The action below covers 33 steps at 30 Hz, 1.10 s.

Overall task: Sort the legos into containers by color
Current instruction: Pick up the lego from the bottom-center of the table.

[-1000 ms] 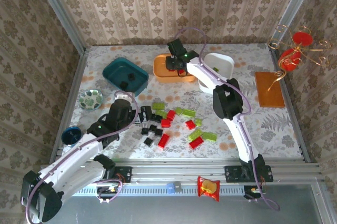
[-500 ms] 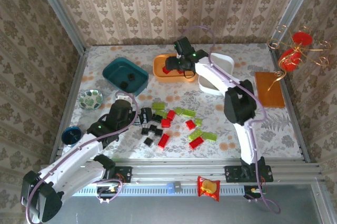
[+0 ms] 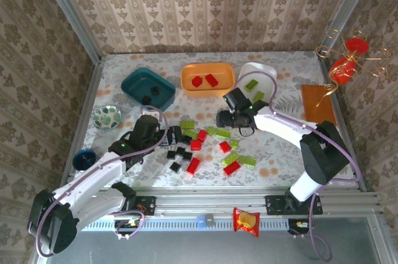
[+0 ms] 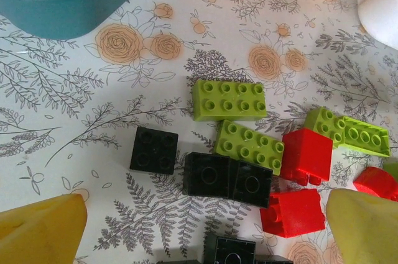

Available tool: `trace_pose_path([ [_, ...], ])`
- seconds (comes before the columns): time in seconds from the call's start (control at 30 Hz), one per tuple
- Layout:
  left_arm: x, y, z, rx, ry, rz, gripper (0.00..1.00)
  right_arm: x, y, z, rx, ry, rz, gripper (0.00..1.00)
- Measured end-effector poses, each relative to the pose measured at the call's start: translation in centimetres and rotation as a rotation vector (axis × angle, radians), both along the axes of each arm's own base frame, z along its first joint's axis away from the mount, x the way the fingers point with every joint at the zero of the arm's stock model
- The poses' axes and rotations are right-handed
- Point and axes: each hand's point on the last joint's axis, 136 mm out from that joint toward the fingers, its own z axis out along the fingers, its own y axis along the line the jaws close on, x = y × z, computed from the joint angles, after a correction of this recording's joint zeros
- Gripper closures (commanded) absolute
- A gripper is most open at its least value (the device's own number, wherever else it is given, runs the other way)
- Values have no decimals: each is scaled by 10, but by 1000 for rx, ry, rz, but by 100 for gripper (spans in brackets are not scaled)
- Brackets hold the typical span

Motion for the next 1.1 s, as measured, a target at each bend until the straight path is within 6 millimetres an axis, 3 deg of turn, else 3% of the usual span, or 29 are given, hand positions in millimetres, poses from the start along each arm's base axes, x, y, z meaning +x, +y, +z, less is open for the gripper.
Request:
trace_pose_path([
  [0.17,2,-3,-2,-7,3,-5,0,-37,-26,-36,-3,71,-123,27],
  [0.5,4,-4,0,-21,0,-7,0,-32,-15,-27,101,8,-225,33],
  [0.67,5,-4,2,-27,-7,-7,0,-46,-8,-33,99,34,-216,38],
  [0.8,6,-4,2,-32,-6,-6,0,-54,-5,-38,97,49,-216,48],
  [0.9,7,-4,1,-30,-3,-4,0,-58,-10,-43,83,60,-230,55],
  [1.1,7,-3,1,-30,-3,0,0,-57,-22,-42,78,53,-263,58],
])
